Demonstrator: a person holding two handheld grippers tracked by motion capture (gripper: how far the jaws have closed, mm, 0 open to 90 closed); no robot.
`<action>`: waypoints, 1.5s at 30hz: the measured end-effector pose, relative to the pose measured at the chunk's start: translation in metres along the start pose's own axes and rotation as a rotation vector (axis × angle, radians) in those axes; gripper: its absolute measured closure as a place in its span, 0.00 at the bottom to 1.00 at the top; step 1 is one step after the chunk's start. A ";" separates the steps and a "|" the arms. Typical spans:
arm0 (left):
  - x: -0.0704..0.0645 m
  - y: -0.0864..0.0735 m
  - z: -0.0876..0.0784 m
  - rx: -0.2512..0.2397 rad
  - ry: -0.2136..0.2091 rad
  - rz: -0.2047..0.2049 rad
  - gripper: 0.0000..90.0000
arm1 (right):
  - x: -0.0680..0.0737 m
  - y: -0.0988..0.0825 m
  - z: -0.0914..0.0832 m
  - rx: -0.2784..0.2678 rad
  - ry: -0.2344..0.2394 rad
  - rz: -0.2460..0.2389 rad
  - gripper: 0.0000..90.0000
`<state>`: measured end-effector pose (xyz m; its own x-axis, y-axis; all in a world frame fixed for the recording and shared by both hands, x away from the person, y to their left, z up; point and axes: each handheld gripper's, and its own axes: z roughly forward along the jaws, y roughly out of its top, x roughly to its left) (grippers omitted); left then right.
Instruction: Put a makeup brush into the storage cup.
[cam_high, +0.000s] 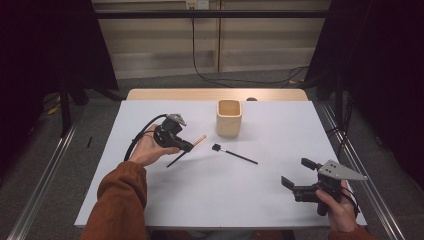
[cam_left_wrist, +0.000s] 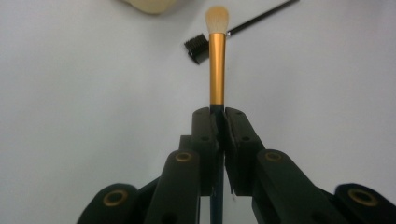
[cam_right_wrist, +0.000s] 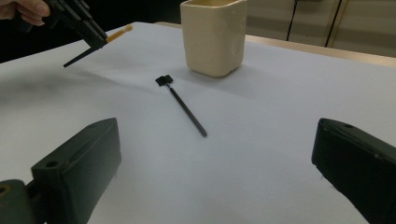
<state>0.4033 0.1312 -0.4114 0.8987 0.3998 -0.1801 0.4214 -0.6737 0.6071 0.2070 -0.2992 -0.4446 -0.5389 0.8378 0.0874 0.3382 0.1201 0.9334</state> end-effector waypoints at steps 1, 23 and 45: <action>0.000 -0.001 -0.001 -0.016 0.006 -0.001 0.93 | 0.000 0.000 0.000 -0.001 -0.002 -0.001 0.01; -0.026 -0.018 -0.013 -0.329 0.062 -0.012 0.93 | 0.002 0.001 0.002 -0.016 0.014 -0.007 0.01; -0.036 -0.030 -0.035 -0.609 0.081 -0.098 0.93 | 0.002 0.002 0.004 -0.019 0.017 0.000 0.01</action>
<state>0.3544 0.1589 -0.3961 0.8374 0.5036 -0.2123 0.3347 -0.1653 0.9277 0.2101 -0.2951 -0.4444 -0.5525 0.8283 0.0931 0.3235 0.1101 0.9398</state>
